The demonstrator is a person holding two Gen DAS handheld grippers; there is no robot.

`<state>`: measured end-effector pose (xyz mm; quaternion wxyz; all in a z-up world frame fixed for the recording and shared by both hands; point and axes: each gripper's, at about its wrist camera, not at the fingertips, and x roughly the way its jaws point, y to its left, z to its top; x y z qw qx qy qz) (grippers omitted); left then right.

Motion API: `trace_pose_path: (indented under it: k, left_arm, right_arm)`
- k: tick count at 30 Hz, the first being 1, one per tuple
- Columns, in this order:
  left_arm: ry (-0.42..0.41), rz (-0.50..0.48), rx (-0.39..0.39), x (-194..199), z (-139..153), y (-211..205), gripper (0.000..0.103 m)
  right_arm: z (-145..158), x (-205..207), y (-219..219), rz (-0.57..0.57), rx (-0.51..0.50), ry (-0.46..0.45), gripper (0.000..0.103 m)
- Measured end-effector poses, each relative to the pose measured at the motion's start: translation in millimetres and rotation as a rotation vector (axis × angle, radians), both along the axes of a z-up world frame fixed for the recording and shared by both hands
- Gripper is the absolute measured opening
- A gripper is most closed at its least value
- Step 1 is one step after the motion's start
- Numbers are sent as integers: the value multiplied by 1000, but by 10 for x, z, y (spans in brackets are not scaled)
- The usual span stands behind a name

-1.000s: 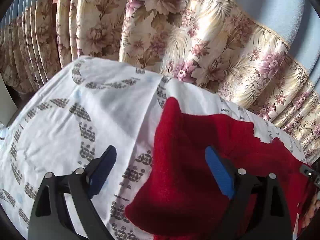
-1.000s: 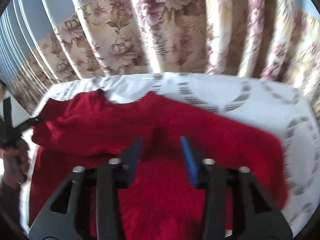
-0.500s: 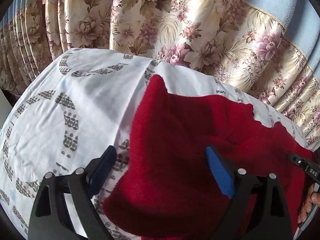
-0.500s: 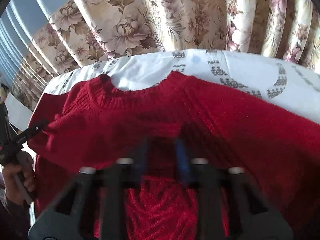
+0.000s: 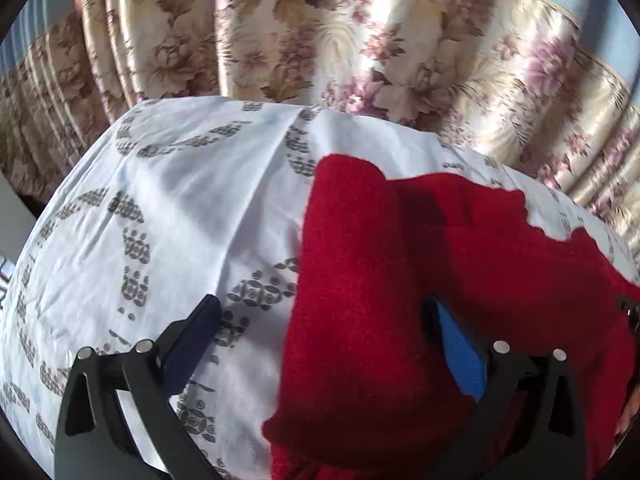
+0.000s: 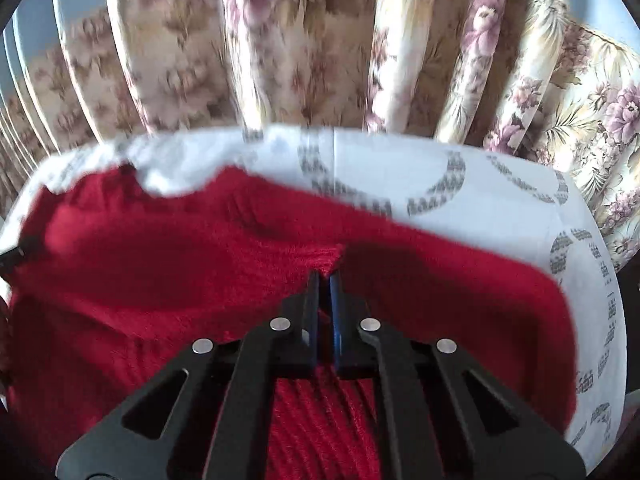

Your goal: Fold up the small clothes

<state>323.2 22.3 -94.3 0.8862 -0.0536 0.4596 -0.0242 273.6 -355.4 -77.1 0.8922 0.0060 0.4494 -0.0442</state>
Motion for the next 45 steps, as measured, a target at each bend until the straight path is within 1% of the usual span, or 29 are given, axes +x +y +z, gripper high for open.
trace_pose_path:
  k: [1,4,5,6,7,9,10,12,13,14,15,16,18,20,23,26,30,32,33,35,37,38,40,41,42,43,44,45]
  left_arm:
    - [-2,1,-4,0,-9,11,102]
    - [-13,-3,1,-22,-5,23,102]
    - [-17,-6,1,-37,6,22,101]
    - [-24,-11,3,-76,35,21,101]
    - [-37,-17,1,-138,82,27,101]
    - [-89,-45,-24,-340,234,48,101]
    - [-115,-62,-22,-484,329,51,101]
    - [-149,-80,-22,-706,448,49,101]
    - [-161,-88,-29,-830,495,53,101]
    - [-171,-102,-44,-992,538,63,101]
    - [-178,-111,-59,-1117,563,70,101]
    - [-185,-114,-71,-1242,583,79,101]
    - [-199,-131,-86,-1522,604,67,101]
    - [-209,-147,-92,-1795,607,47,101]
    - [-223,-157,-89,-2113,583,20,101]
    - [-240,-152,-67,-2410,559,4,101]
    - [-261,-120,-27,-2672,506,64,101]
    - [-258,-106,-20,-2775,462,107,101]
    - [-254,-101,-18,-2803,442,122,101]
    - [-246,-93,-18,-2871,408,150,101]
    - [-242,-90,-25,-2925,406,165,101]
    - [-248,-88,-26,-2967,420,167,101]
    - [-256,-89,-27,-3050,459,172,101]
    - [-260,-91,-32,-3101,480,181,101]
    - [-265,-91,-34,-3133,503,183,101]
    - [-273,-94,-31,-3186,533,187,101]
    - [-277,-96,-28,-3227,550,190,101]
    - [-281,-95,-27,-3262,568,198,101]
  right_arm:
    - [-21,-16,9,0,-16,-10,6]
    - [-52,-35,3,-22,-44,-2,6]
    - [-50,-48,-18,-35,-48,-5,14]
    - [-37,-73,-46,-46,-44,-8,25]
    - [4,-126,-94,-55,-19,-19,27]
    - [114,-277,-196,-52,58,-49,42]
    - [187,-391,-219,-49,70,-73,47]
    - [363,-714,-302,-30,80,-122,52]
    - [412,-844,-349,-29,86,-133,54]
    - [467,-999,-405,-36,92,-145,59]
    - [518,-1214,-501,-39,99,-157,61]
    - [534,-1340,-551,-36,97,-163,61]
    - [541,-1638,-698,-51,62,-168,63]
    - [467,-1936,-892,-90,7,-142,63]
    - [320,-2276,-1144,-131,-27,-102,63]
    - [189,-2578,-1342,-172,1,-86,63]
    - [87,-3035,-1438,-209,8,-96,63]
    - [73,-3195,-1420,-179,34,-118,66]
    - [77,-3289,-1353,-146,38,-140,67]
    - [74,-3328,-1234,-89,13,-143,70]
    - [36,-3304,-1100,-43,-47,-133,69]
    - [19,-3262,-1061,-30,-59,-114,69]
    - [13,-3170,-1030,-20,-72,-104,68]
    - [-9,-3102,-1033,-24,-74,-84,65]
    - [-50,-3027,-1044,-29,-74,-52,54]
    - [-84,-2978,-1051,-26,-66,-28,51]
    - [-74,-2959,-1056,-23,-57,-32,45]
    - [-85,-2952,-1062,-27,-63,-27,41]
